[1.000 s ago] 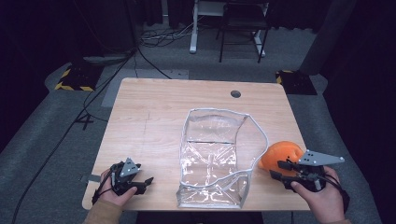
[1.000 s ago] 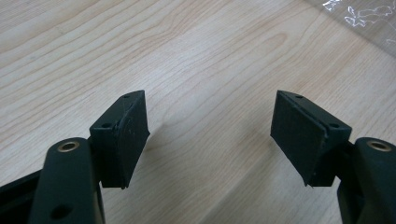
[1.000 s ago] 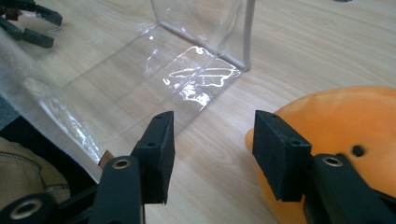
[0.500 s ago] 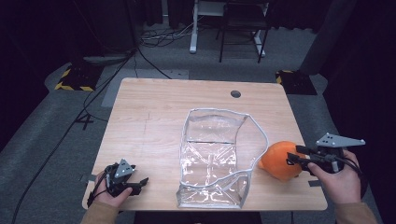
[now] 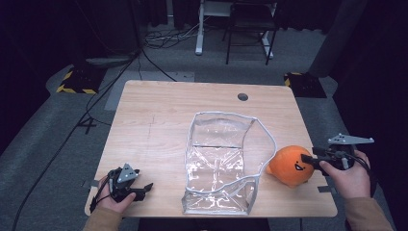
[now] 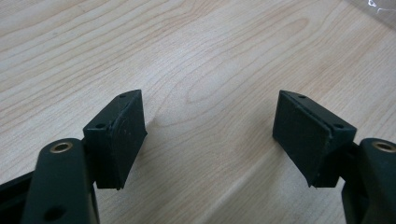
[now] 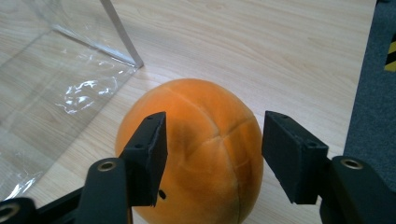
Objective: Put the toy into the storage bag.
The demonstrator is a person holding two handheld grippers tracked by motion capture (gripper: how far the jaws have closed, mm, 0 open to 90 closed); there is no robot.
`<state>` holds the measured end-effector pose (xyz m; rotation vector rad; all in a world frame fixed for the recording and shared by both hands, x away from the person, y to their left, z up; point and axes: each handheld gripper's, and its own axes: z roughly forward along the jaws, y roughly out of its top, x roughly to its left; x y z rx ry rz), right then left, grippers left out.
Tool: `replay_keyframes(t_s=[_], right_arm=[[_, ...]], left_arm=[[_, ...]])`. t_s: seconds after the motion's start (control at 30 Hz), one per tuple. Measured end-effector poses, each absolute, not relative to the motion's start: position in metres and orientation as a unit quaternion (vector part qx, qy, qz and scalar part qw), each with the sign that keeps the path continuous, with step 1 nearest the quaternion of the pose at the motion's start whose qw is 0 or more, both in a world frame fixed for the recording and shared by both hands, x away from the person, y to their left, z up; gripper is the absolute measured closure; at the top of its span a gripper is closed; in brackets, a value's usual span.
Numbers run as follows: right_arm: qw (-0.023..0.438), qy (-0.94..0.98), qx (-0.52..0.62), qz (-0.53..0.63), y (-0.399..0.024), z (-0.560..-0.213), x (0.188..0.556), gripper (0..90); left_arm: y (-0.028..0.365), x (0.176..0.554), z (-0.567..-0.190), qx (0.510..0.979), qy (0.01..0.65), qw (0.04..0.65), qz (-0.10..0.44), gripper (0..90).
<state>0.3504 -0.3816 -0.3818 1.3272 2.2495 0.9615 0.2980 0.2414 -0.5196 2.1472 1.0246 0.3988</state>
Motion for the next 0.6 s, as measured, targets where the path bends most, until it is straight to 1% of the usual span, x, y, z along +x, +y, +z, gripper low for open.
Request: replay_keyframes(t_s=[0.03, 0.07, 0.2, 0.23, 0.27, 0.3, 0.33, 0.37, 0.4, 0.43, 0.53, 0.6], right_arm=[[0.178, 0.795, 0.469, 0.34, -0.382, -0.382, 0.35, 39.1], [0.169, 0.793, 0.476, 0.341, -0.382, -0.387, 0.353, 36.3], [0.155, 0.793, 0.479, 0.343, -0.382, -0.393, 0.356, 36.6], [0.141, 0.797, 0.476, 0.344, -0.379, -0.394, 0.357, 46.4], [0.141, 0.801, 0.471, 0.341, -0.377, -0.393, 0.357, 49.3], [0.141, 0.801, 0.471, 0.341, -0.377, -0.393, 0.357, 49.3], [0.145, 0.805, 0.466, 0.336, -0.376, -0.392, 0.357, 55.3], [0.151, 0.815, 0.457, 0.322, -0.371, -0.387, 0.355, 64.4], [0.151, 0.815, 0.457, 0.322, -0.371, -0.387, 0.355, 64.4], [0.152, 0.82, 0.448, 0.321, -0.367, -0.383, 0.355, 70.0], [0.159, 0.824, 0.44, 0.32, -0.363, -0.376, 0.353, 73.7], [0.163, 0.825, 0.437, 0.319, -0.362, -0.372, 0.353, 74.2]], left_arm=[[0.241, 0.298, -0.52, 0.832, 0.397, 0.357, 0.154, 25.7], [0.241, 0.298, -0.52, 0.832, 0.397, 0.357, 0.154, 25.7], [0.241, 0.298, -0.52, 0.832, 0.397, 0.357, 0.154, 25.7], [0.241, 0.298, -0.52, 0.832, 0.397, 0.357, 0.154, 25.7], [0.241, 0.298, -0.52, 0.831, 0.397, 0.357, 0.154, 25.6], [0.241, 0.298, -0.52, 0.831, 0.397, 0.357, 0.154, 25.6], [0.241, 0.298, -0.52, 0.832, 0.397, 0.357, 0.154, 25.6], [0.241, 0.298, -0.52, 0.831, 0.397, 0.357, 0.154, 25.6], [0.241, 0.298, -0.52, 0.831, 0.397, 0.357, 0.154, 25.6], [0.241, 0.298, -0.52, 0.831, 0.397, 0.357, 0.154, 25.6], [0.241, 0.298, -0.52, 0.832, 0.397, 0.357, 0.154, 25.6], [0.241, 0.298, -0.52, 0.831, 0.397, 0.357, 0.154, 25.6]])
